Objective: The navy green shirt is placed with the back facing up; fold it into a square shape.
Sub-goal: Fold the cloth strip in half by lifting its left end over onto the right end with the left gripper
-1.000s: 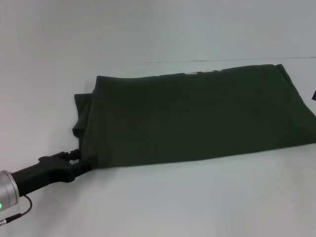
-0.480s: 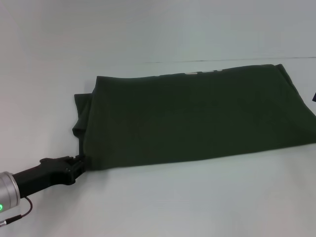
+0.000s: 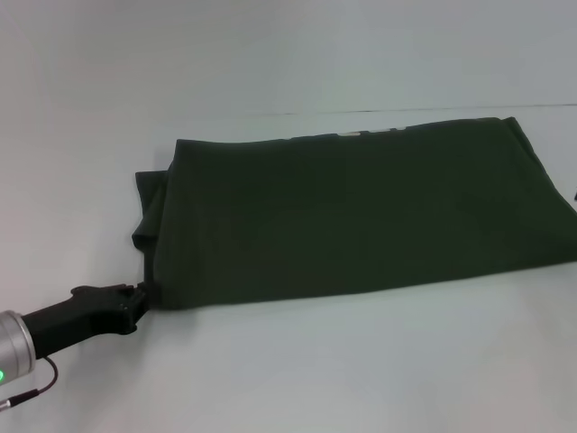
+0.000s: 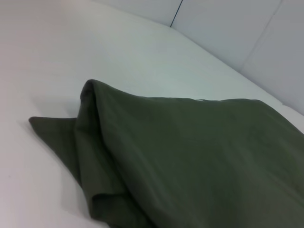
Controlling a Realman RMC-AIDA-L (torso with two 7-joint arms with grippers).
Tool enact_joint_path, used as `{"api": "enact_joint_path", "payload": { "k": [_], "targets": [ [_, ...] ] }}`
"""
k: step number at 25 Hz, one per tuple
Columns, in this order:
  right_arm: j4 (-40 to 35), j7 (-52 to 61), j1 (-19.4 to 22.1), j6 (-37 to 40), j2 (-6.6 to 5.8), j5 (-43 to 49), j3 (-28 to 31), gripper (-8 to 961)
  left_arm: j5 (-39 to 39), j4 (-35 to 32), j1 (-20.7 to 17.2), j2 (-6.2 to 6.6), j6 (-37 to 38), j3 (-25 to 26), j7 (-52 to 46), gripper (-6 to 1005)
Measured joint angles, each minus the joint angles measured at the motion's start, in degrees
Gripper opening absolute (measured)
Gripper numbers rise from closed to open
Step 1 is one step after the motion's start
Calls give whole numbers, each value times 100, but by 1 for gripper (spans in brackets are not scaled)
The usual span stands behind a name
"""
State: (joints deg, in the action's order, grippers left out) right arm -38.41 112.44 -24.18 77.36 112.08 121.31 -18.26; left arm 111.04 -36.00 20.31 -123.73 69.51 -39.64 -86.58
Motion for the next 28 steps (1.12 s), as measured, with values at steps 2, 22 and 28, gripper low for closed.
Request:
{"api": "enact_joint_path", "payload": {
  "k": [2,22,28],
  "targets": [
    [-13,76,-2,-115,-1,133,-9,800,-6,-21,0,0,11,8,-3,3],
    [-2,630,-121,-829,-72,861,-20,795,-47,-227,66,-5,20,27,-78,2],
    [82,631,-266,-1056,-26,1031,-28,794,-48,-312,89,-5,8,27,-165,3]
  ]
}}
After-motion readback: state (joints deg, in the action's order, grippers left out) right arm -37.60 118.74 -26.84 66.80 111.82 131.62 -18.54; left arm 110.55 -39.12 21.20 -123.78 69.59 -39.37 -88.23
